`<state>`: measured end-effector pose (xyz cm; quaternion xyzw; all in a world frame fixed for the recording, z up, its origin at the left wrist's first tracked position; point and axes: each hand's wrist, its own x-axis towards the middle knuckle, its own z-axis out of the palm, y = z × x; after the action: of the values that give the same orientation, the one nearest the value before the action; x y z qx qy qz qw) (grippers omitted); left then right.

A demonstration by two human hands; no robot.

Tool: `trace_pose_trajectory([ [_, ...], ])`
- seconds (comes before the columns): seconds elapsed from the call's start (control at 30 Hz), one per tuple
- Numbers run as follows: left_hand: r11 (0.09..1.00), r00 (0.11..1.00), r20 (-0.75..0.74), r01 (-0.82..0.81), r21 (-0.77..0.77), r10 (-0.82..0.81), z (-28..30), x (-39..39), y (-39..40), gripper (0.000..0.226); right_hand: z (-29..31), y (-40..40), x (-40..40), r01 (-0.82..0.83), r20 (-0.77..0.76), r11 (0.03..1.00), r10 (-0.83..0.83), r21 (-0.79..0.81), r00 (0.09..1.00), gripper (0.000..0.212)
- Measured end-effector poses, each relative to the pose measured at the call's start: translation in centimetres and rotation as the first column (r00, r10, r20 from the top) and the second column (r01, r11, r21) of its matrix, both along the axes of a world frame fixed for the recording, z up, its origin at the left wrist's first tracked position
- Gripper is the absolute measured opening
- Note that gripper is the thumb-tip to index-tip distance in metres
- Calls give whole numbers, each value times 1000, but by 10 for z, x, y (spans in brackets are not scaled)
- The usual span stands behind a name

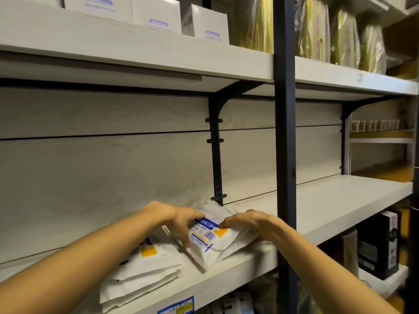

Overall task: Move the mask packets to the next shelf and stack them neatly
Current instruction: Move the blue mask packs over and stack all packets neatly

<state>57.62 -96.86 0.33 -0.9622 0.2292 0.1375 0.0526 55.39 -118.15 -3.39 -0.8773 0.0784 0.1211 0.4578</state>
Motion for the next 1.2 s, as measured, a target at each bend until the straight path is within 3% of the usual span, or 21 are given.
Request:
trace_pose_trajectory([
  [0.23, 965, 973, 94, -189, -183, 209, 7, 14, 9, 60, -22, -5, -1, 79, 71, 981, -93, 178, 993, 67],
  [0.33, 878, 913, 42, -378, -294, 407, 3, 15, 12, 94, -26, -5, -7, 87, 103, 967, -114, 238, 988, 63],
  [0.4, 826, 878, -63, -469, -314, 474, -1, 14, 10, 101, -29, -5, -7, 87, 110, 965, -117, 247, 987, 61],
  [0.53, 794, 865, -211, -502, -343, 456, 2, 9, -3, 80, -19, -10, -7, 46, 71, 977, -62, 208, 996, 56],
  [0.63, 746, 849, -313, -524, -411, 425, 1, 5, -14, 65, -12, -14, -11, 8, 6, 957, -10, 291, 1000, 49],
  [0.73, 656, 809, -396, -586, -476, 435, -8, 9, -18, 49, -12, -17, -8, 38, -21, 920, -32, 389, 999, 68],
  [0.87, 493, 768, -455, -639, -590, 451, -13, 12, -22, 58, -11, -15, 0, 25, -19, 941, -20, 337, 1000, 90],
  [0.9, 439, 754, -476, -653, -617, 452, -14, 12, -22, 51, -12, -14, 2, 9, -22, 950, -2, 313, 1000, 94],
  [0.97, 322, 716, -525, -686, -653, 460, -17, 12, -22, 27, -11, -11, 4, -29, -32, 961, 39, 275, 999, 88],
  [1.03, 184, 668, -610, -724, -664, 426, -16, 13, -21, 30, -10, -9, 5, -64, -40, 967, 76, 246, 996, 72],
  [1.07, 160, 671, -624, -722, -673, 401, -14, 12, -20, 39, -9, -9, 5, -84, -33, 969, 95, 234, 995, 62],
  [1.2, 218, 666, -647, -739, -637, 371, -13, 19, -22, 48, -15, -1, 8, -99, 54, 961, 88, 259, 995, 46],
])
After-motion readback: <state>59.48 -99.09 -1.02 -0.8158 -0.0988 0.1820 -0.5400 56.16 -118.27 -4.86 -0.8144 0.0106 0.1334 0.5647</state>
